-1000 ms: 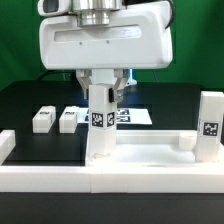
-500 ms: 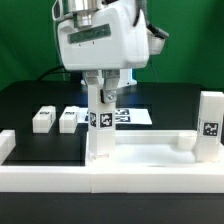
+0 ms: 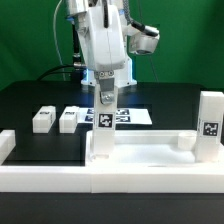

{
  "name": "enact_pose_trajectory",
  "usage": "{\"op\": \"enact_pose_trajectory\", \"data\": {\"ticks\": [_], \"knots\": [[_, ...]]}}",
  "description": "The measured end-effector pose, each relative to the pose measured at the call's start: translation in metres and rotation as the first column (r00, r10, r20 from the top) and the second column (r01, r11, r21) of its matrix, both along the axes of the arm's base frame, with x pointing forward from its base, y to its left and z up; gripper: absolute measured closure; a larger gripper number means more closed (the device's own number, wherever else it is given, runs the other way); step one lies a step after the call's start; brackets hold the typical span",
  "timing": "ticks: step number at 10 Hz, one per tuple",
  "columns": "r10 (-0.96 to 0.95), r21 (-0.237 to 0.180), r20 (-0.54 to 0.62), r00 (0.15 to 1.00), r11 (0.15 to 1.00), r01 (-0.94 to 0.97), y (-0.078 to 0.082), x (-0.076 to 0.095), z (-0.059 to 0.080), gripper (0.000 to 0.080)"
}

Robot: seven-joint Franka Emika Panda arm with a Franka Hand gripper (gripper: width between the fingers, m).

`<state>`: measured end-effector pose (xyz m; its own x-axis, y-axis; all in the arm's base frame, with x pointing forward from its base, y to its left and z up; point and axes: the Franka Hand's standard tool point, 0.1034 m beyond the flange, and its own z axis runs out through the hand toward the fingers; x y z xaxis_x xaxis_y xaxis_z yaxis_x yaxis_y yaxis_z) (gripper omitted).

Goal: Assemble desk

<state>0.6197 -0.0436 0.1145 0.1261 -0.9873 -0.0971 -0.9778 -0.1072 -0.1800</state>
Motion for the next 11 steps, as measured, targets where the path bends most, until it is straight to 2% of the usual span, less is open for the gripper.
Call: {"op": "enact_pose_trajectory", "data": {"ticks": [1,2,3,4,7,9,11], "knots": [[0.044,-0.008,0.005,0.999,0.999,-0.044,-0.0002,0.0000,-0.0005,0.0441],[0.105,-0.021,0.010,0.994,0.994,-0.104,-0.0011,0.0005,-0.0014,0.0307],[0.200,-0.040,0.017,0.980,0.979,-0.199,-0.0003,0.0007,-0.0016,0.0307],[0.270,-0.054,0.022,0.963,0.962,-0.268,-0.0005,0.0006,-0.0017,0.0181],[0.478,-0.100,0.028,0.878,0.875,-0.474,-0.0006,0.0005,-0.0019,0.0152],[0.730,-0.188,-0.022,0.684,0.669,-0.720,-0.0002,0.0036,-0.0015,0.0150],[0.851,-0.219,-0.056,0.523,0.500,-0.837,0.0018,0.0044,-0.0015,0.0150]]}}
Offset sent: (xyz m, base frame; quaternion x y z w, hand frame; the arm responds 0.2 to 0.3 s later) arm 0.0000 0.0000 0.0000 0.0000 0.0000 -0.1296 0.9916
